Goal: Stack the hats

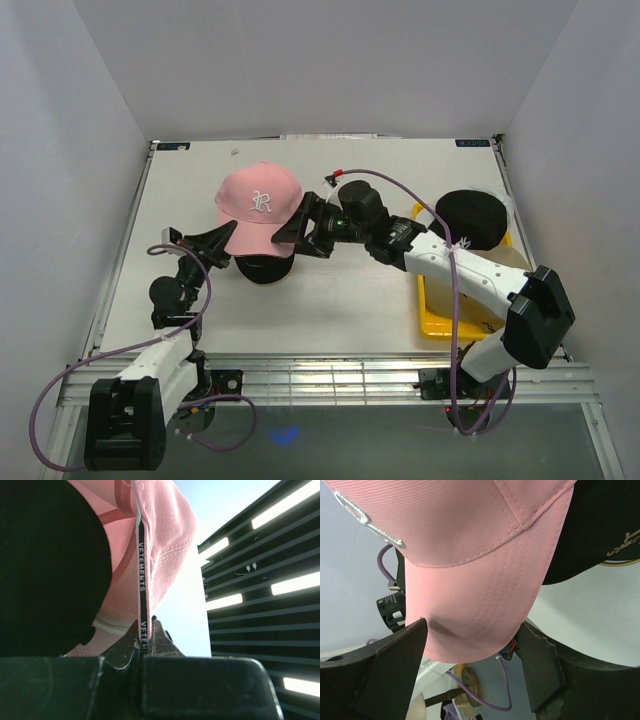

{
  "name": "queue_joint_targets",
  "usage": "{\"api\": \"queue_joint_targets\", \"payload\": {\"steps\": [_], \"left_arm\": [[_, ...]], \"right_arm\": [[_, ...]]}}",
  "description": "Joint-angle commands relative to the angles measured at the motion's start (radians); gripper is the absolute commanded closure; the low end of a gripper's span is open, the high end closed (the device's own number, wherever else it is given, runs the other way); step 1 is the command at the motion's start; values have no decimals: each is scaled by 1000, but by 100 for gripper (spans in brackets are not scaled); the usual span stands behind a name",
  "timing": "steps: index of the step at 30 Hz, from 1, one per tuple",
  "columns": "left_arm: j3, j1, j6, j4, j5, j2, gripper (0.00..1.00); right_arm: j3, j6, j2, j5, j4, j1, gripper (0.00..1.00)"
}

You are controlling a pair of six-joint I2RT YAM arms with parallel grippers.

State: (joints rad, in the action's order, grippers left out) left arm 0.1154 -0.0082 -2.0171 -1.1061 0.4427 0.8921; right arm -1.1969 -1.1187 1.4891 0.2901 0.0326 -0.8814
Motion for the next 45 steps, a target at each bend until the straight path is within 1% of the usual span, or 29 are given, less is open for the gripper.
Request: {"api": "queue_joint_targets", "payload": {"steps": [1, 3, 4, 12, 20, 31, 35, 38, 39, 41, 43, 45], "left_arm": [[-26, 7, -207, -34, 53, -16, 100], [-39, 7, -207, -34, 56, -18, 100], [-42, 42, -207, -34, 59, -16, 100], [-97, 73, -219, -87, 88, 16, 100], [-112, 100, -223, -179, 139, 97, 100], [-168, 113, -177, -155, 172, 110, 100], [-174, 114, -161, -121, 175, 93, 100], [-172, 117, -147, -89, 174, 74, 100], [-172, 119, -143, -78, 172, 67, 100], [-172, 120, -131, -41, 177, 51, 100], [-172, 123, -123, -5, 176, 32, 100], [-174, 128, -111, 17, 177, 18, 98]], "right_arm": [[2, 7, -30, 15, -112, -21, 22], [10, 7, -29, 14, -114, -24, 23], [13, 10, -27, 14, -117, -24, 23], [45, 19, -21, 9, -138, -31, 23], [97, 19, -9, 12, -175, -34, 24], [164, 11, -12, 4, -244, -34, 24], [184, 5, -12, 1, -264, -34, 33], [194, 2, -12, 1, -276, -34, 42], [195, 0, -12, 0, -277, -34, 48], [201, -1, -12, 0, -280, -34, 53], [206, -3, -12, 0, -289, -36, 57], [211, -6, -10, 0, -293, -34, 64]]}}
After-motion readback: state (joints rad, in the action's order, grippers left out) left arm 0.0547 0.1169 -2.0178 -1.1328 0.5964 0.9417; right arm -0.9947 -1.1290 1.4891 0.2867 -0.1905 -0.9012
